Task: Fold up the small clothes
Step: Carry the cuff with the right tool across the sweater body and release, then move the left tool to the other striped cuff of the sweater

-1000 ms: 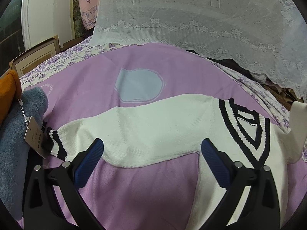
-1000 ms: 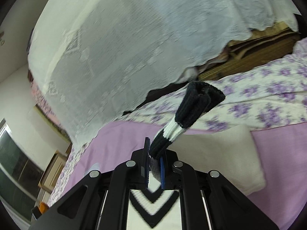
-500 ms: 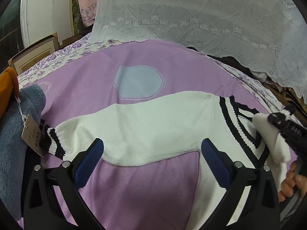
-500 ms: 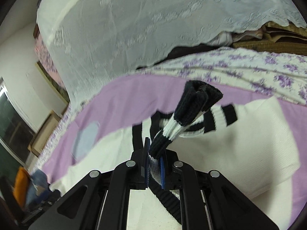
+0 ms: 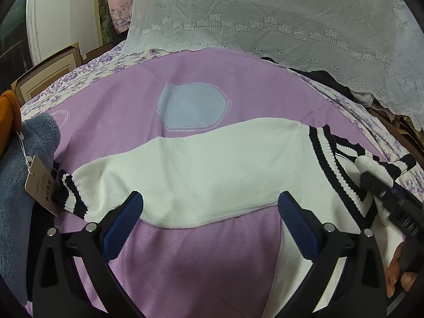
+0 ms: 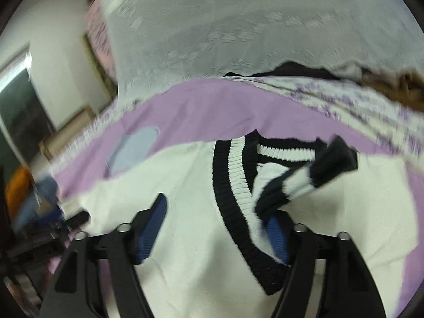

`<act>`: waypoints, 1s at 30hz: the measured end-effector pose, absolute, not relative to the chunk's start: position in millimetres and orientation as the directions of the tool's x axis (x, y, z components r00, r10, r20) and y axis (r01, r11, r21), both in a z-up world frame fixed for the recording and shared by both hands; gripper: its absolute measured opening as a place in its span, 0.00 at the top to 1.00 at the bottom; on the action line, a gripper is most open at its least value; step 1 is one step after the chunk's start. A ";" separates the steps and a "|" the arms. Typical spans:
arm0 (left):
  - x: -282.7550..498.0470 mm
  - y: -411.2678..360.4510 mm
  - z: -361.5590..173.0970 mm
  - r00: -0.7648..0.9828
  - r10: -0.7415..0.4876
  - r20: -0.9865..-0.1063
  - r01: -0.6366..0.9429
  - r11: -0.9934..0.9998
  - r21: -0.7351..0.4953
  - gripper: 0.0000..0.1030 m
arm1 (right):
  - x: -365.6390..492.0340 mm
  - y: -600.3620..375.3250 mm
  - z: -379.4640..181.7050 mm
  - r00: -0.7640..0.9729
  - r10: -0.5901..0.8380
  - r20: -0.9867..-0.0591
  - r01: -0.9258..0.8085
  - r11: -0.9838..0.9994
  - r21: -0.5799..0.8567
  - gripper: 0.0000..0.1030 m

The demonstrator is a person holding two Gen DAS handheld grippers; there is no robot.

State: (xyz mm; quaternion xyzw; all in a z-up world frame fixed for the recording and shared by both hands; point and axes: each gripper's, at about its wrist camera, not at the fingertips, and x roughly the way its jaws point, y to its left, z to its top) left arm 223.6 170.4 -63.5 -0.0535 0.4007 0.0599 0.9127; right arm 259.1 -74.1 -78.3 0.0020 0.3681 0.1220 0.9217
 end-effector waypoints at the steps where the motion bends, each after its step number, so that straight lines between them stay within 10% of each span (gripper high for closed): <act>1: 223.9 170.5 -64.2 0.670 0.069 -0.739 -0.153 0.987 -0.047 0.04 | 260.8 -61.6 -84.5 0.684 0.166 -0.710 -0.239 0.971 -0.004 0.27; 15: 227.4 176.3 -67.9 0.657 0.069 -0.751 -0.169 0.984 -0.058 0.04 | 230.7 -100.7 -92.1 0.600 0.314 -0.736 -0.303 0.941 0.154 0.27; 19: 229.7 173.8 -72.1 0.649 0.085 -0.756 -0.172 0.984 -0.036 0.04 | 241.3 -112.0 -81.5 0.648 0.286 -0.706 -0.217 0.958 0.189 0.56; 30: 239.1 185.2 -82.5 0.612 0.069 -0.788 -0.193 0.979 -0.065 0.04 | 269.4 -69.3 -123.8 0.599 0.182 -0.780 -0.198 0.977 0.076 0.52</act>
